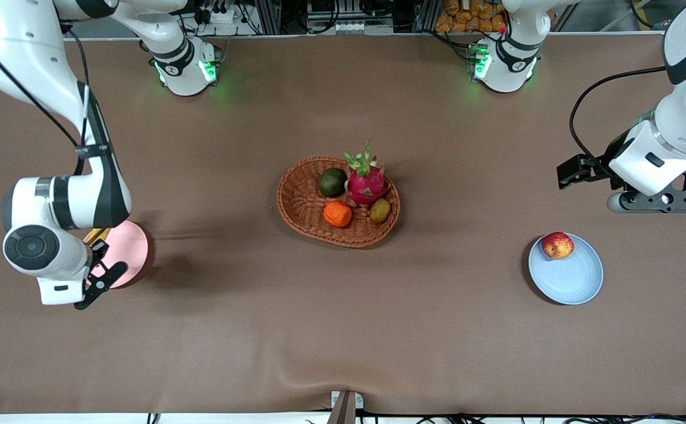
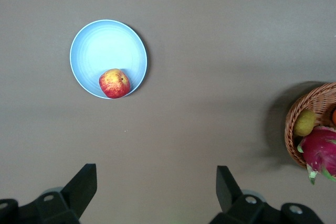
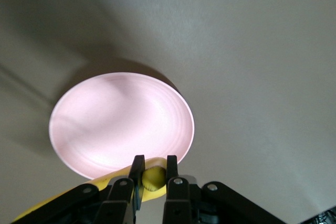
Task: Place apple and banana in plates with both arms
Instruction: 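Lower the banana onto the pink plate and open the right gripper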
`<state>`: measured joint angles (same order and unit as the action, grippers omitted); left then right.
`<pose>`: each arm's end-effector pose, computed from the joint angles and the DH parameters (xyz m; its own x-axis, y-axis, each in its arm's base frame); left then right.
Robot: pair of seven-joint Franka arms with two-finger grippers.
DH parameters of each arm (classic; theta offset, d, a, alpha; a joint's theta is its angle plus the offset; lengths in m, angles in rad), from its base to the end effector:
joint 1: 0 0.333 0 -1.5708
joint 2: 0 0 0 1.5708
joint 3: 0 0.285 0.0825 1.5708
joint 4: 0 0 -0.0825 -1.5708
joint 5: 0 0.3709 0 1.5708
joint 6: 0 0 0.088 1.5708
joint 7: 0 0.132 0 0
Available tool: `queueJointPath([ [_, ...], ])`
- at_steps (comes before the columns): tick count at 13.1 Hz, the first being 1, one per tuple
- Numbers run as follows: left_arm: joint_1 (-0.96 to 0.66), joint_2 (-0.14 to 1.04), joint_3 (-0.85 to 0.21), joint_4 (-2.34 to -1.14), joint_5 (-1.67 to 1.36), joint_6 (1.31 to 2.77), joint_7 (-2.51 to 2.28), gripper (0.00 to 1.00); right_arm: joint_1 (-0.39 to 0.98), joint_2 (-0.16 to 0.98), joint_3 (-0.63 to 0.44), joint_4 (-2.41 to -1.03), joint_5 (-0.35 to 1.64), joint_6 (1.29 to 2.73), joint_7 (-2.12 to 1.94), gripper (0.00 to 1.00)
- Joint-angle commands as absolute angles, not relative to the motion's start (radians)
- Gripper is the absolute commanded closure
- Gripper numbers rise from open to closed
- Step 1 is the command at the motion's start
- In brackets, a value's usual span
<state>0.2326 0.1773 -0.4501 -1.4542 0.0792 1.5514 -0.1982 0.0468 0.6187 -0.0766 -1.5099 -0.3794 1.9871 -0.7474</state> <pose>0.5730 -0.0966 0.5293 0.9980 -0.0160 -0.0609 -0.0169 -0.9997 -0.0146 0.6620 -0.0454 0.2554 0.5935 0.7165 -0.3667 0.7971 -0.5862 0.1447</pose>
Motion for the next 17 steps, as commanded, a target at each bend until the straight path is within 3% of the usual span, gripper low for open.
queueJointPath([
  [1, 0.232, 0.173, -0.454, -1.447, 0.078, 1.537, -0.215, 0.00, 0.026, 0.670, -0.063, -1.490, -0.431, 2.023, -0.795, 1.00],
  [6, 0.241, 0.146, -0.454, -1.447, 0.078, 1.523, -0.215, 0.00, 0.006, 0.690, -0.061, -1.491, -0.437, 2.080, -0.796, 0.98],
  [7, 0.244, 0.146, -0.453, -1.447, 0.078, 1.522, -0.215, 0.00, 0.006, 0.690, -0.061, -1.491, -0.437, 2.080, -0.796, 0.80],
  [8, 0.244, 0.146, -0.453, -1.447, 0.078, 1.522, -0.215, 0.00, 0.006, 0.690, -0.061, -1.491, -0.434, 2.080, -0.795, 0.36],
  [9, 0.244, 0.149, -0.453, -1.447, 0.078, 1.525, -0.215, 0.00, 0.008, 0.689, -0.061, -1.490, -0.427, 2.079, -0.792, 0.00],
  [17, 0.250, 0.147, -0.451, -1.447, 0.078, 1.525, -0.215, 0.00, 0.023, 0.620, -0.055, -1.476, -0.352, 2.004, -0.778, 0.00],
])
